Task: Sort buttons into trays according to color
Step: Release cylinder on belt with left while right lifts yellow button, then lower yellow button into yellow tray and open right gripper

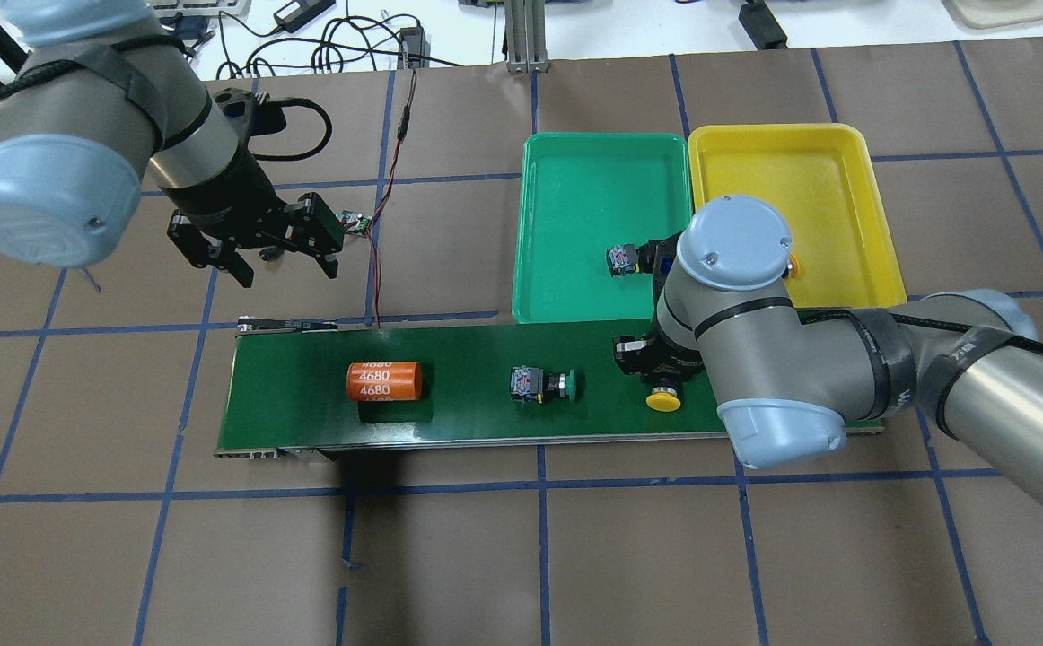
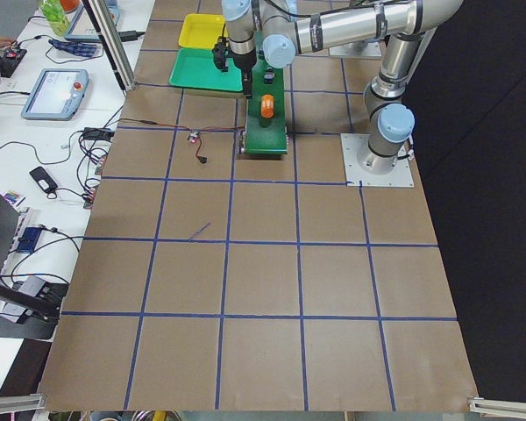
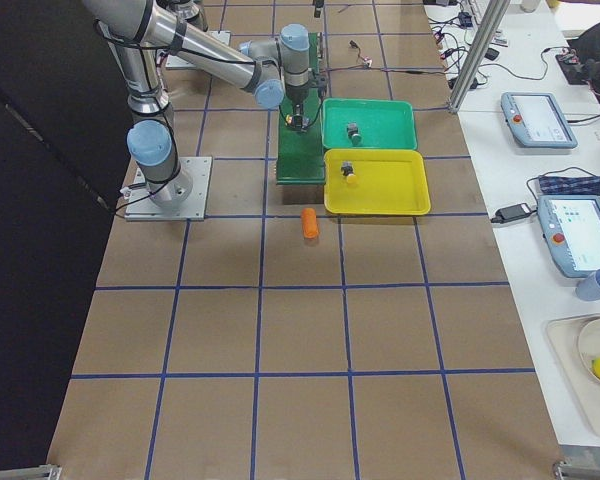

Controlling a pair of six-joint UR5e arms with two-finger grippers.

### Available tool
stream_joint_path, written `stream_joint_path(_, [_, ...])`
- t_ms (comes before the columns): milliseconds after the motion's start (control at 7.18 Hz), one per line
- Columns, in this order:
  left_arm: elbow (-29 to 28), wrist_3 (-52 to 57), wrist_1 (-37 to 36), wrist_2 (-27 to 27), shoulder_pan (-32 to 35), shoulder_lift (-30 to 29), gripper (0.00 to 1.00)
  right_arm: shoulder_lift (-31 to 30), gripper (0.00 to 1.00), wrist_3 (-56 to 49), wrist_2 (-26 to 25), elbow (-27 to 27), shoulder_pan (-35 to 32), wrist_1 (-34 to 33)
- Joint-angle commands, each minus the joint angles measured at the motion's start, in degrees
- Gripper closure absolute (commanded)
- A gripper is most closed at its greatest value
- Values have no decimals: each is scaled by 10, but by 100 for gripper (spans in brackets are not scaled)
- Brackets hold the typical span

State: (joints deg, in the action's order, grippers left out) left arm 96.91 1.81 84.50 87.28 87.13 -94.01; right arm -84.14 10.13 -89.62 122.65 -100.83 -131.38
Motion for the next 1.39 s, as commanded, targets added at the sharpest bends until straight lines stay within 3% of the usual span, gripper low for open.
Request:
stream_joint_path(0, [-37, -2, 24, 27, 4, 2, 0, 0, 97, -23, 4, -15, 5, -3])
stream_joint_path(418, [-44, -2, 23, 29, 13, 18, 0, 61, 94, -106, -2, -143, 32, 43])
stream_joint_path(557, [-42, -2, 23, 30, 14, 17, 0, 88, 85, -138, -2, -173, 72, 45])
stream_joint_path(836, [-45, -2, 21, 29, 14, 22, 0, 162, 85, -268, -1, -211, 145, 38])
stream_joint_path(975, [-45, -2, 20, 30, 14, 22, 0, 194, 76, -279, -9, -241, 162, 39])
stream_joint_path(1115, [-46, -2, 20, 31, 14, 29, 0, 215, 1, -281, -19, -259, 161, 34])
stream_joint_path(1254, [-45, -3, 19, 29, 14, 30, 0, 215, 0, -281, -13, -257, 157, 30])
